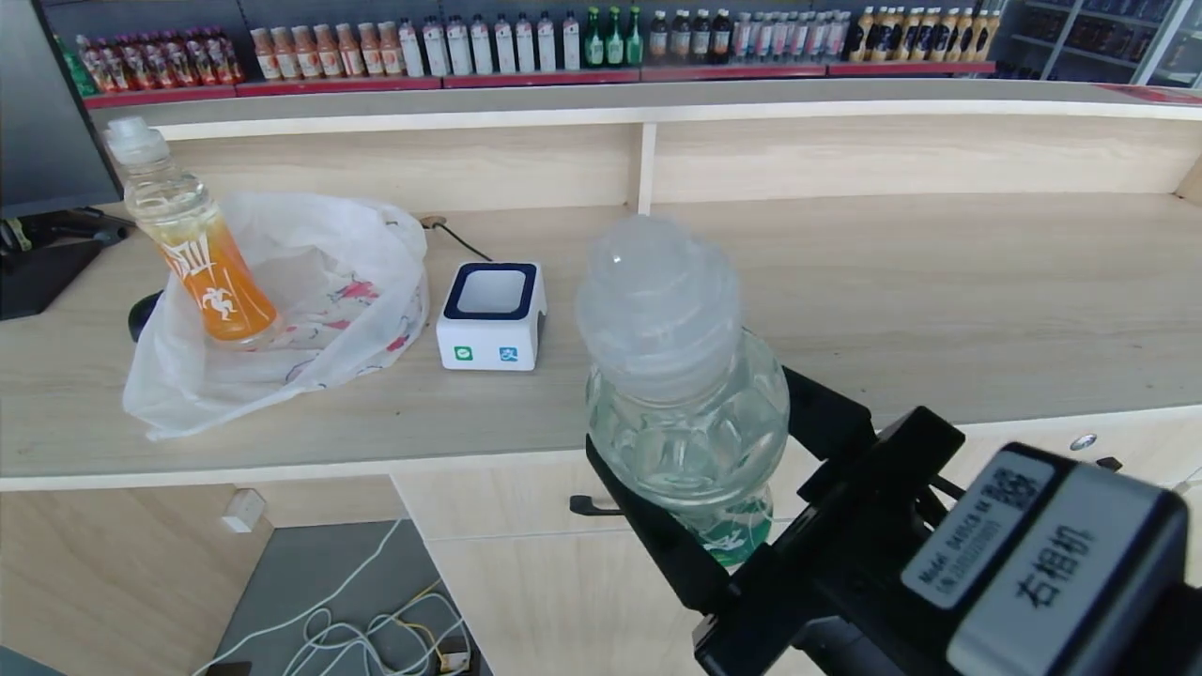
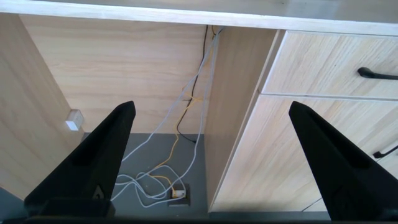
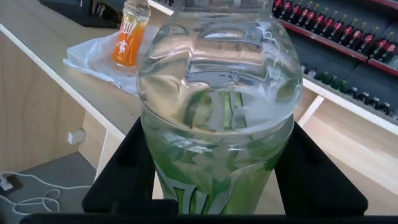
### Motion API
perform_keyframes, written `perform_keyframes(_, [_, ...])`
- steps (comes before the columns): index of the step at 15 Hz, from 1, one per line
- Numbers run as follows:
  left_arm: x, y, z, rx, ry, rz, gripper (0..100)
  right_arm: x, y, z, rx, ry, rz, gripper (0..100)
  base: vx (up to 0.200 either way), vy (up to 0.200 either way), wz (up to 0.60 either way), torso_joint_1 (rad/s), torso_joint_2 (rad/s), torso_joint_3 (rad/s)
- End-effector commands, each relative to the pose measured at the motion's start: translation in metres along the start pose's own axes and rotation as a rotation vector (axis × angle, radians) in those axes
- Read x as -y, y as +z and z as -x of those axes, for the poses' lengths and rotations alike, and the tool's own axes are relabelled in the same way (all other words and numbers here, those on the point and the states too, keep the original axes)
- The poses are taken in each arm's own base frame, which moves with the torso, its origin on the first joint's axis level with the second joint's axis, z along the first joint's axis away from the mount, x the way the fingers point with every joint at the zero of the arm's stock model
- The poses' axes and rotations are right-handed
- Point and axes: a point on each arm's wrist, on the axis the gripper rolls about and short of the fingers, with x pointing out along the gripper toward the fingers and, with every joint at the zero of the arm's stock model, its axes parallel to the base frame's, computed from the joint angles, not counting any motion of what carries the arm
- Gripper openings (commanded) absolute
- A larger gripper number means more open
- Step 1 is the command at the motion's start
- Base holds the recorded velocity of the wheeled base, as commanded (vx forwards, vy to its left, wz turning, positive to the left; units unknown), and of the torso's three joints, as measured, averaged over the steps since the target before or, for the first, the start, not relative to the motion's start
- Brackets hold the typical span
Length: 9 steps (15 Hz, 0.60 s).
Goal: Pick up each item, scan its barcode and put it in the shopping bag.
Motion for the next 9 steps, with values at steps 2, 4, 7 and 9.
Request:
perform_keyframes(2, [0.0,0.0,0.0,0.0,0.0,0.0,100,-0.004,-0.002,-0.001,0.004,0.006,0.01,0,0.0,0.0,0.0,0.0,0.0,0.0])
perform_keyframes(4, [0.0,0.0,0.0,0.0,0.0,0.0,100,-0.012,-0.011,0.006,0.023,0.104,0.112,0,0.0,0.0,0.0,0.0,0.0,0.0])
perform_keyframes(7, [0.0,0.0,0.0,0.0,0.0,0.0,100,-0.017,-0.017,0.011,0.038,0.164,0.178,0,0.0,0.0,0.0,0.0,0.0,0.0])
perform_keyframes(9, [0.0,0.0,0.0,0.0,0.0,0.0,100,-0.018,-0.02,0.016,0.035,0.185,0.26,0,0.0,0.0,0.0,0.0,0.0,0.0])
